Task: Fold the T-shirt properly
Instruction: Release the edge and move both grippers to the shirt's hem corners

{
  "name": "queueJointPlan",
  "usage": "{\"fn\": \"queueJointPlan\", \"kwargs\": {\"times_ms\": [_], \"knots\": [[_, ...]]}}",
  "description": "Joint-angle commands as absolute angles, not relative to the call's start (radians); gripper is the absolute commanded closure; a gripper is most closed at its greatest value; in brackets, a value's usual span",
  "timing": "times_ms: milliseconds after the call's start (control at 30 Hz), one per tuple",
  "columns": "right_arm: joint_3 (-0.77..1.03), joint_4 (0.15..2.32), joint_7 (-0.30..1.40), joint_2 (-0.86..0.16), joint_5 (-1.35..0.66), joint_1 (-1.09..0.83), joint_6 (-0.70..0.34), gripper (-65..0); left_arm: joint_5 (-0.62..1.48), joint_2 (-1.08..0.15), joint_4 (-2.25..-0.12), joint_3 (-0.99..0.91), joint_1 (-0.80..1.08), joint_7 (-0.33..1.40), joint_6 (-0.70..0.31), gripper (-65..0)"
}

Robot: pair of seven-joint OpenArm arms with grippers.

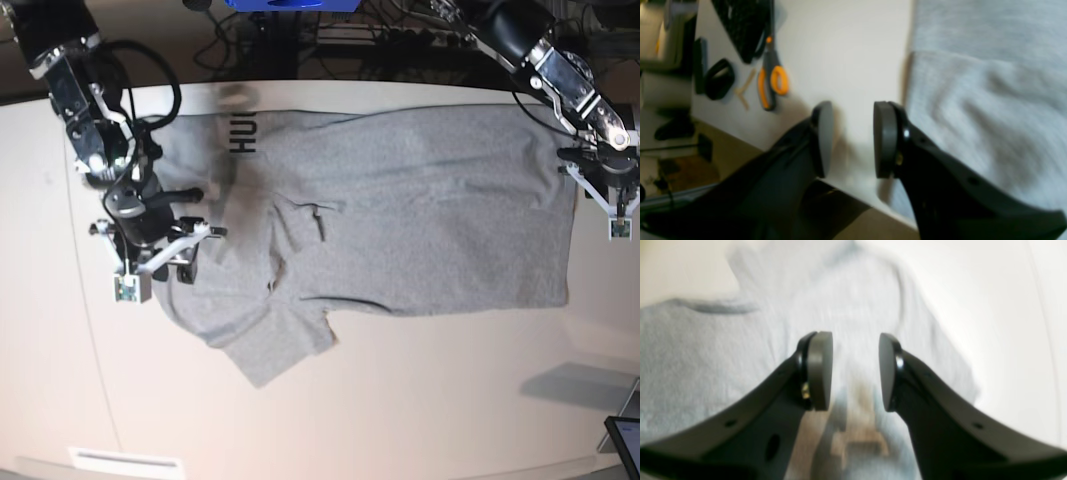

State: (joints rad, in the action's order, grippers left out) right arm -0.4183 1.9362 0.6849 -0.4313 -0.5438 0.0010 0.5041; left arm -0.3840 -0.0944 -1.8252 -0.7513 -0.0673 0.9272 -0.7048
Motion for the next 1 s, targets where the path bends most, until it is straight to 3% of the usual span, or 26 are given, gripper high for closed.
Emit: {"fn": "queueJointPlan", "kwargs": {"times_ms": [0,167,433,700,867,967], "knots": [[-0.412,1.936,0.697,-0.438,-0.541,0.042,0.469,-22.3,-0.412,-0.102,-1.811,-0.748,-0.102,0.917,-0.698,-20.7],[-0.395,1.839,0.733,-0.437,-0.541,0.148,0.354,-22.8,-0.509,-0.099,-1.753,-0.743,-0.165,0.914,-0.698,-20.5],[-0.111,1.535,0.736,-0.397,-0.682,0.257,0.047,-22.8,-0.51,-0.101,-1.761,-0.74,-0.16,0.892,-0.698,-20.3],[-0.094,1.287,0.765,-0.394,-0.796,0.335,0.002,-23.6,-0.51,-0.091,-1.751,-0.745,-0.107,0.76,-0.698,-20.3],[-0.094,1.219,0.769,-0.4,-0.897,0.358,-0.071,-35.7,-0.51,-0.091,-1.748,-0.746,-0.101,0.76,-0.698,-20.3],[-0.097,1.193,0.769,-0.397,-0.897,0.371,-0.077,-36.1,-0.51,-0.091,-1.748,-0.746,-0.101,0.76,-0.698,-20.3]]}}
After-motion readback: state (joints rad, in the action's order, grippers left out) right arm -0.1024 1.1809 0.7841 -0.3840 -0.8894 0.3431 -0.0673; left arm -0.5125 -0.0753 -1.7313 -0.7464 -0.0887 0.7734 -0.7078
